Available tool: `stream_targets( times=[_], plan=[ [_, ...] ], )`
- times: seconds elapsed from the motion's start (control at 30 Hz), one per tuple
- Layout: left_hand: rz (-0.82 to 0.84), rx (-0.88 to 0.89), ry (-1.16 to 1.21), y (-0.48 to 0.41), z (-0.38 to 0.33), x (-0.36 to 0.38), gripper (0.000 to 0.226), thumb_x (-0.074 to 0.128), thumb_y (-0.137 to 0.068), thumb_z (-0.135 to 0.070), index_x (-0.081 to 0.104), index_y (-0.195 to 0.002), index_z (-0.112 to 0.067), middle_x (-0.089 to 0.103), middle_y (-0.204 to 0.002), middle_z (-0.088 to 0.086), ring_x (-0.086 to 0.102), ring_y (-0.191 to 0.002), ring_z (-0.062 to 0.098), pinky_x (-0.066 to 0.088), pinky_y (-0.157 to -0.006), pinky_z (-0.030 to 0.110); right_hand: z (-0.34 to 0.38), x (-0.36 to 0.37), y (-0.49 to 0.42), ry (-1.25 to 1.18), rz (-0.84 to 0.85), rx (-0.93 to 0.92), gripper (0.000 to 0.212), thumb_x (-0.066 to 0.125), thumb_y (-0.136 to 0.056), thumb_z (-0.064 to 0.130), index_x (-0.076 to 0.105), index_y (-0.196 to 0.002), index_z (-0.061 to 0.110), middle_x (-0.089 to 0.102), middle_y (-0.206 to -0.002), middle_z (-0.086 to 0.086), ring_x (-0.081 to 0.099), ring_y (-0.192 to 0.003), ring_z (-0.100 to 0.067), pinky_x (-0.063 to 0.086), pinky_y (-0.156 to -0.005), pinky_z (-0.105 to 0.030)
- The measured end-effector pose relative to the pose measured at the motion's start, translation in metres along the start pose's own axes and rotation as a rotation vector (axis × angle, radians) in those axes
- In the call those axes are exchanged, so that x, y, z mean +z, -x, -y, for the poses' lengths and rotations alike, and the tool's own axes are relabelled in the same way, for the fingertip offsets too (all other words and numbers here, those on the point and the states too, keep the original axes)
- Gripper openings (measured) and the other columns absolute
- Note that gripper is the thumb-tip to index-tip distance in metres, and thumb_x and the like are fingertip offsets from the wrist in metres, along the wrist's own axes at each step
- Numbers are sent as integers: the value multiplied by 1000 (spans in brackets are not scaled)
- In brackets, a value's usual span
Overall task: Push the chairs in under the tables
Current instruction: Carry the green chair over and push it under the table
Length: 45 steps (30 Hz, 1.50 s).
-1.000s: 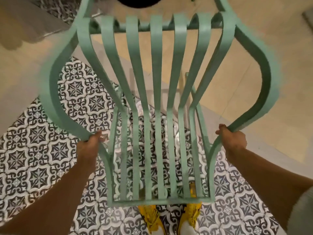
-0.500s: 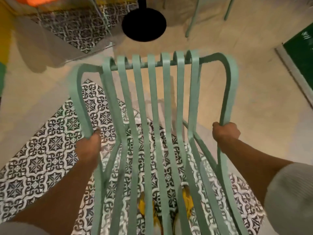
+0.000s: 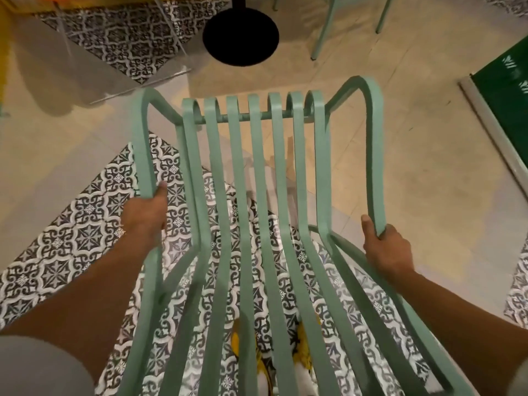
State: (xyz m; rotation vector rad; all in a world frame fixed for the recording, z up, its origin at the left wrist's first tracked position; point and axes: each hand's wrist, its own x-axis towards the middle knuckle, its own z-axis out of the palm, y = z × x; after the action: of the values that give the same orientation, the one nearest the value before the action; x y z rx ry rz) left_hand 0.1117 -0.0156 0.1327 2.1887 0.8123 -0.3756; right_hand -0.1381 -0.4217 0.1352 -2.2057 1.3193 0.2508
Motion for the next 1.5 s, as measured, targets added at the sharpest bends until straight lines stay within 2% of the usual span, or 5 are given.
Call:
stream_targets(
  times=[0.17,0.47,0.63,1.23,1.5],
  plan=[
    [254,57,138,3,7,-15,54,72,-91,-67,68,-89,-12,68,-77,7,65,-69,26,63,-86,56,17,3,-18,107,-54,-59,70,28,-101,76,52,-104,11,57,-82,-12,56,-69,-33,45,-64,-39],
    [82,212,-234,26,21,-16,103,30,-83,-102,68,-73,-7,69,-63,16,70,-57,30,56,-58,34,44,-1,-50,228,-80,-81,60,29,-107,66,48,-107,9,53,-90,-15,53,-78,-38,43,-68,-40],
    [58,182,-323,43,30,-19,121,0,-75,-106,66,-71,-6,65,-70,20,66,-69,32,51,-70,41,30,-1,-41,236,-65,-75,60,32,-107,66,50,-104,9,54,-85,-12,54,-69,-34,43,-62,-37],
    [161,192,-453,60,56,-10,98,22,-99,-83,67,-74,1,70,-64,19,70,-56,33,67,-71,55,10,-16,-21,332,51,-29,57,35,-111,55,55,-116,2,59,-97,-17,60,-82,-37,48,-70,-39],
    [293,213,-564,91,50,-20,47,51,-113,-29,36,-147,1,60,-134,29,66,-119,46,54,-107,60,19,-31,16,404,119,-154,52,60,-103,32,42,-141,1,57,-133,-23,60,-116,-41,54,-98,-52]
  ],
)
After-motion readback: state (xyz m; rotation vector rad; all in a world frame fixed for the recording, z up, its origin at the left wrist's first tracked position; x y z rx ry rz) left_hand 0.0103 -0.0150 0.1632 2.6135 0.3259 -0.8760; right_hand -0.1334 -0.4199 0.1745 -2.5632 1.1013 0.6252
